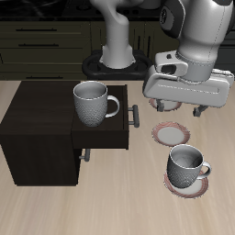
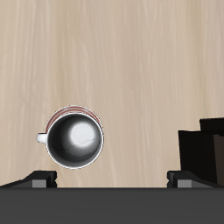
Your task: Place the porcelain mug that is on the plate onto the middle plate relative to the robot
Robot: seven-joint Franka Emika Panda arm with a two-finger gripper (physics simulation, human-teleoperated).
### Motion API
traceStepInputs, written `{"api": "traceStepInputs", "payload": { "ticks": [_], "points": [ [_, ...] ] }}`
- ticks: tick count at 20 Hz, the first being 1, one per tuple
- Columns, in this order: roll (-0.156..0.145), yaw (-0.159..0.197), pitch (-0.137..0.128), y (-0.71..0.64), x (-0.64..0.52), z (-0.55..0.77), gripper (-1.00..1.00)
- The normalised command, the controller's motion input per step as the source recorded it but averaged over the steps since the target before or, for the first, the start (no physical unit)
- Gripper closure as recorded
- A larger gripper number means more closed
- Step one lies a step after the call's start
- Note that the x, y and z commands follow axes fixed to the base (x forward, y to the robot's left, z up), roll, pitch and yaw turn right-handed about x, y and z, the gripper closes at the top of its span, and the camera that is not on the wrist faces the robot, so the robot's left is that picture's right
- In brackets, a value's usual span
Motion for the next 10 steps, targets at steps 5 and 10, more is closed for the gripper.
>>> {"api": "traceStepInputs", "payload": {
  "ticks": [5, 10],
  "points": [
    [-0.012, 0.012, -0.053, 0.00, 0.05, -0.51, -1.00],
    [-0.016, -0.026, -0.053, -0.03, -0.06, -0.65, -1.00]
  ]
}}
